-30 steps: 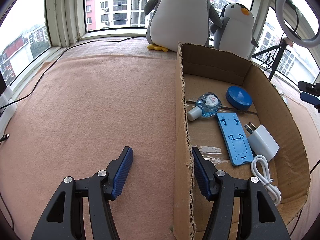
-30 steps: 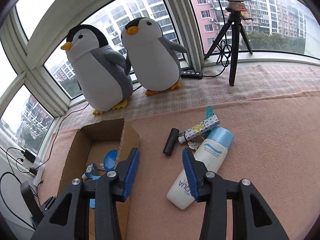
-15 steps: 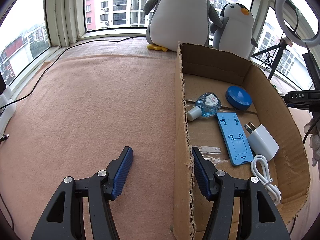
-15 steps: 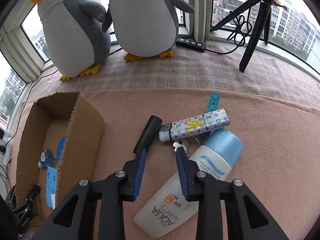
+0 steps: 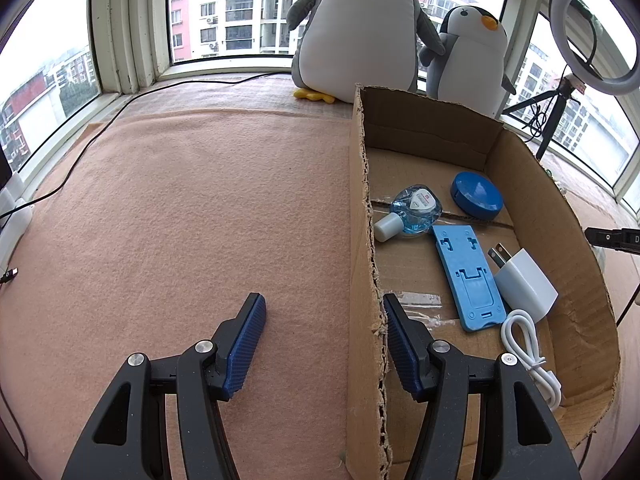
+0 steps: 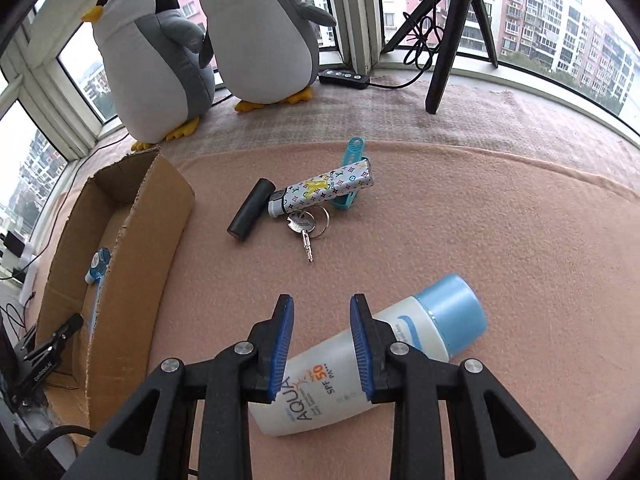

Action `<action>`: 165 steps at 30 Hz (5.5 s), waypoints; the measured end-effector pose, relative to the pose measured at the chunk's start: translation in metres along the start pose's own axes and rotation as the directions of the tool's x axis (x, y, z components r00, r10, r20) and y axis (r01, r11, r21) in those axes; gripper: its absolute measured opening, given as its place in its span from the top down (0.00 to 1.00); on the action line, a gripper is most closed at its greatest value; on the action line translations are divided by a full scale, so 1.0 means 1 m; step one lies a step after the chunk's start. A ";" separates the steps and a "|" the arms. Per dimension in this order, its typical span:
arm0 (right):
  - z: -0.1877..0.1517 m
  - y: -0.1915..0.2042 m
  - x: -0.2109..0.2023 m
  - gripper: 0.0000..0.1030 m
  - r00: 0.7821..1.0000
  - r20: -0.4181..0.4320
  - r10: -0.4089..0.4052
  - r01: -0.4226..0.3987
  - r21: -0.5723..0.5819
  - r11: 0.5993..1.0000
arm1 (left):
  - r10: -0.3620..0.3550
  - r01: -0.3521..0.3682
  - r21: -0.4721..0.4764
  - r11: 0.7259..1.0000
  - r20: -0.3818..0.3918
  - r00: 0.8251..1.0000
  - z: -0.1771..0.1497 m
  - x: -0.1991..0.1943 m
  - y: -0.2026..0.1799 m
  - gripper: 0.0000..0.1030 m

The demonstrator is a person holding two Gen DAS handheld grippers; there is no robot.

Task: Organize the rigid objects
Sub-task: 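Move the right tool to the white AQUA sunscreen tube and close on it, then carry the sunscreen tube into the box and open the right tool, then move the right tool toward the keys and black tube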

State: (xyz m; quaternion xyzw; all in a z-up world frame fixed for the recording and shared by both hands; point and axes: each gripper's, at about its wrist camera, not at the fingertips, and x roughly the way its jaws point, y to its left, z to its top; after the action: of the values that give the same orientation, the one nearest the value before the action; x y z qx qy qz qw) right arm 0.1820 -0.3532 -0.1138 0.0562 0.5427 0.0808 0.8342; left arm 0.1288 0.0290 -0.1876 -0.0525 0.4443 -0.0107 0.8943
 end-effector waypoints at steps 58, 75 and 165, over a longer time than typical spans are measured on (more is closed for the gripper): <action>-0.078 0.010 -0.002 0.57 0.978 0.125 -0.166 0.171 -0.031 0.985 | 0.001 -0.001 0.002 1.000 0.001 1.000 0.000 0.000 -0.004 0.38; -0.059 0.012 -0.037 0.58 0.974 0.195 -0.113 0.108 0.040 0.993 | 0.001 -0.001 0.002 1.000 0.002 1.000 0.000 0.000 -0.004 0.38; 0.015 0.085 -0.045 0.48 0.969 0.236 0.073 -0.084 0.035 0.996 | -0.004 0.004 0.004 1.000 0.003 1.000 -0.001 -0.001 -0.009 0.38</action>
State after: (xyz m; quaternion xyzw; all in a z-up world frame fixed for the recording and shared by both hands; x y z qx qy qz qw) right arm 0.1717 -0.2789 -0.0525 0.1057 0.4396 0.0944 0.8870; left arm 0.1275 0.0204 -0.1860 -0.0517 0.4428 -0.0132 0.8950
